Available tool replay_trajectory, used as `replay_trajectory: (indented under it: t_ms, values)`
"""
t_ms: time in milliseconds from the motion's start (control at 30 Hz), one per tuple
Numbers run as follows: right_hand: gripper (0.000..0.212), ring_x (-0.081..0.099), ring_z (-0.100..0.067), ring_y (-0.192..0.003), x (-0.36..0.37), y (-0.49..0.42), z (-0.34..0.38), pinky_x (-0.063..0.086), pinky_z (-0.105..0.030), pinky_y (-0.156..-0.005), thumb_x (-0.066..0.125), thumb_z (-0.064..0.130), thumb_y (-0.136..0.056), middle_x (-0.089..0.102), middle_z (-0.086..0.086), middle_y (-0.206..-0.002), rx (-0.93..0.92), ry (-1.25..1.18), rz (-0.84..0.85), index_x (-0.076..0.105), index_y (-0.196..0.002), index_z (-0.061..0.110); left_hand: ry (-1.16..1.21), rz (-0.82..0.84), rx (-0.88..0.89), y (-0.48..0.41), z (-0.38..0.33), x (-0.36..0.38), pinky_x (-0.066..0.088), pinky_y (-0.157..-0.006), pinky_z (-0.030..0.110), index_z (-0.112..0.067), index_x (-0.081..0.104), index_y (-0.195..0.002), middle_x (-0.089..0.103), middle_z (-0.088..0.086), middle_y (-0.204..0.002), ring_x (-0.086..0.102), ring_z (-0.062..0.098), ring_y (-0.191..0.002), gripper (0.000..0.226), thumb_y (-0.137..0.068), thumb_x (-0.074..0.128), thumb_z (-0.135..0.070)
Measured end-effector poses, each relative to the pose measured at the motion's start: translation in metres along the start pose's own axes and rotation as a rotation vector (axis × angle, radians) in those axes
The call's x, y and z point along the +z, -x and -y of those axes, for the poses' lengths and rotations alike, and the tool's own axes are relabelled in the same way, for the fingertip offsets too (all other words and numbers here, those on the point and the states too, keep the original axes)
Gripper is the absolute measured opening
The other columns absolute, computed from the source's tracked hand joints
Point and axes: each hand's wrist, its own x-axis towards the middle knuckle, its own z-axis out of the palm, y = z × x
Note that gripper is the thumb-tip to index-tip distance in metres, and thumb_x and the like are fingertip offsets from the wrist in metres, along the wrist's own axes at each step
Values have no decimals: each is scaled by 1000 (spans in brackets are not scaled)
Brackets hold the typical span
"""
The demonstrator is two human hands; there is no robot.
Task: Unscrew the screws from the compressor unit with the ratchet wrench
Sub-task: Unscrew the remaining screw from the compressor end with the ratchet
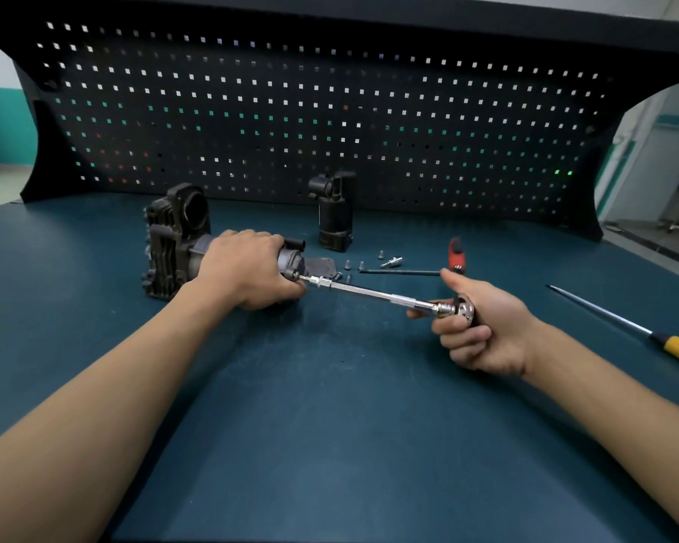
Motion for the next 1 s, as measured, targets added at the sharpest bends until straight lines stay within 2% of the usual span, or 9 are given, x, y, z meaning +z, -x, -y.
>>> replay_trajectory:
  t_ms: [133, 300, 400, 600, 700, 767, 867, 933, 1000]
  values:
    - [57, 27, -2, -28, 1, 3, 4, 18, -12, -29, 50, 54, -86, 35, 3, -47, 31, -35, 50, 76, -89, 3, -7, -10, 5, 0, 0, 1, 30, -71, 33, -29, 57, -89, 66, -7, -91, 59, 22, -86, 53, -64, 51, -75]
    - [25, 24, -2, -31, 2, 0, 0, 17, -15, -31, 66, 34, -78, 37, 3, -48, -62, 110, -19, 68, -87, 11, -6, -4, -7, 0, 0, 1, 29, -71, 33, -29, 54, -85, 64, -7, -88, 47, 19, -76, 51, -64, 51, -75]
    - [19, 23, -5, -33, 0, -1, -5, 17, -17, -34, 70, 29, -76, 39, 1, -48, -161, 200, -68, 59, -84, 15, -2, 0, -10, -1, 0, 2, 29, -70, 34, -29, 54, -84, 64, -7, -87, 45, 18, -75, 51, -63, 50, -75]
    - [16, 42, -13, -46, -4, -1, -10, 31, -20, -41, 74, 25, -85, 50, -6, -54, -554, 630, -187, 71, -88, 10, -2, -1, -7, -2, 0, 2, 29, -71, 34, -30, 53, -83, 62, -8, -86, 44, 18, -74, 51, -61, 48, -77]
    - [4, 48, -13, -52, -8, -1, -10, 41, -21, -52, 73, 26, -91, 59, -5, -59, -691, 919, -235, 76, -92, 28, -5, 1, -5, -2, 2, 3, 28, -71, 34, -31, 50, -81, 59, -9, -83, 43, 18, -74, 51, -61, 47, -78]
    - [15, 55, -15, -62, -13, -3, -13, 47, -24, -61, 74, 27, -90, 67, -6, -72, -773, 1041, -264, 74, -93, 42, -2, 3, 0, -1, 2, 3, 29, -71, 34, -31, 50, -81, 58, -10, -82, 44, 18, -74, 51, -61, 47, -78]
    - [28, 64, -3, -84, -17, -6, -15, 48, -15, -80, 73, 28, -90, 73, 13, -92, -851, 1147, -285, 66, -97, 53, -3, -4, 4, -1, 1, 4, 30, -71, 34, -30, 54, -84, 63, -8, -86, 54, 21, -78, 52, -62, 49, -77]
    - [25, 63, 8, -100, -21, -8, -15, 44, -8, -91, 73, 28, -90, 68, 35, -101, -916, 1213, -314, 69, -104, 49, -2, -10, 5, -1, 1, 4, 30, -71, 34, -29, 55, -84, 64, -7, -87, 55, 21, -80, 52, -62, 49, -76]
    - [23, 63, 11, -99, -26, -12, -15, 44, -7, -89, 71, 36, -91, 64, 40, -100, -1029, 1299, -360, 70, -114, 41, 4, -8, 5, -1, 1, 3, 30, -71, 34, -29, 53, -83, 62, -8, -85, 50, 20, -76, 51, -63, 50, -76]
